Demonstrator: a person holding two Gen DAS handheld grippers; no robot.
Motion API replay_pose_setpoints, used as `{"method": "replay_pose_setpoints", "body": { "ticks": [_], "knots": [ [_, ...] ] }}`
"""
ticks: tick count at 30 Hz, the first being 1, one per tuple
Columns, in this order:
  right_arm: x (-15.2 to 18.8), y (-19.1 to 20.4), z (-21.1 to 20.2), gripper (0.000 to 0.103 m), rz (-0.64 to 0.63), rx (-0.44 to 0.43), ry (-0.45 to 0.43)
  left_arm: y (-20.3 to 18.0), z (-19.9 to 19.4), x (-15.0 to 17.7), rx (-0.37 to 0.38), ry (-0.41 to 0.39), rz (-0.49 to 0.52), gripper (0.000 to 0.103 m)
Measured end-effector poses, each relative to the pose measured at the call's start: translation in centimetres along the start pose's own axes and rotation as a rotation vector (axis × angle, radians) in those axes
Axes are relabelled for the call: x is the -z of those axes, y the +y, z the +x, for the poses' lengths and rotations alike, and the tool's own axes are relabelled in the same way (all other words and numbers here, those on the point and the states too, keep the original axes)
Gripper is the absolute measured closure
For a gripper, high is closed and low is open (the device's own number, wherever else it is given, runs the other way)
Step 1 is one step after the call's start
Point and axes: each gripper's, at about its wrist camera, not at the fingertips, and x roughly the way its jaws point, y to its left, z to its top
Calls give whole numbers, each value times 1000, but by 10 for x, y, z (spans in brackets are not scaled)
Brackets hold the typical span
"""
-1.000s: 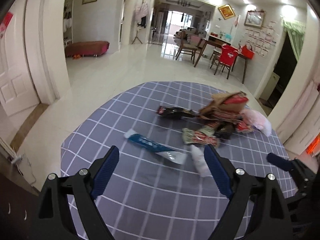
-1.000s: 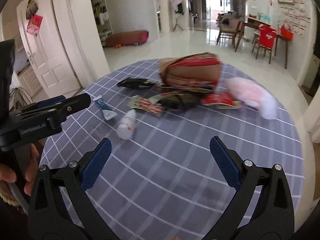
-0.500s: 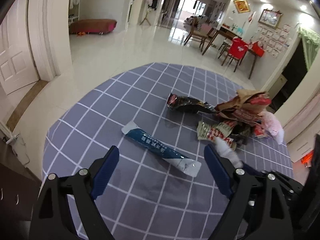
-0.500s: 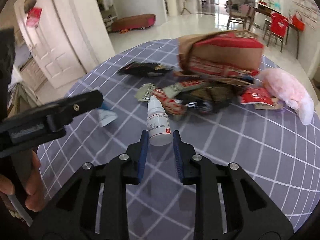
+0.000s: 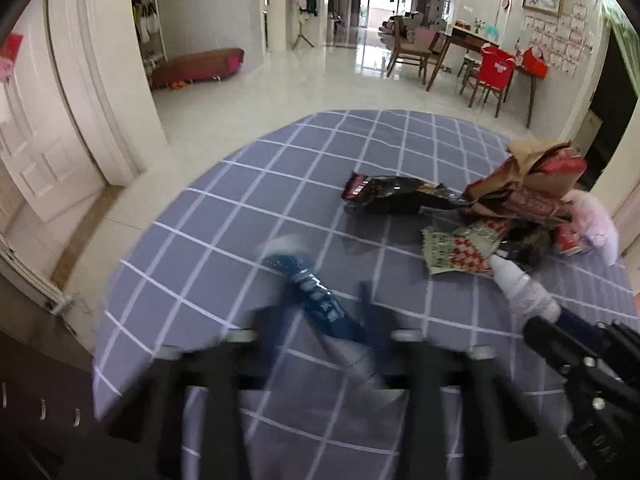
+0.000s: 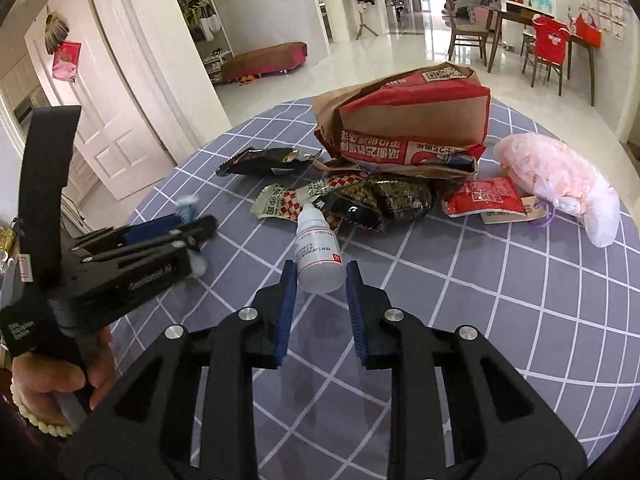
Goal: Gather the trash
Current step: 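Grasp the blue toothpaste tube with the left tool while right grasps the white dropper bottle, then carry tube and bottle to the blue bucket and open both tools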
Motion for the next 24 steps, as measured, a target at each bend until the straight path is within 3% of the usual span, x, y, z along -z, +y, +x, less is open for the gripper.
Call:
{"method": "replay_pose_setpoints", "body": {
  "ticks": [14,24],
  "knots": [
    [18,-10,-41,78,41,-48,-37,-26,-62,20,181,-77,37,95],
    [53,-52,-98,78,124,-50,-99,-89,-100,46,283,-87,131,95]
  ]
}}
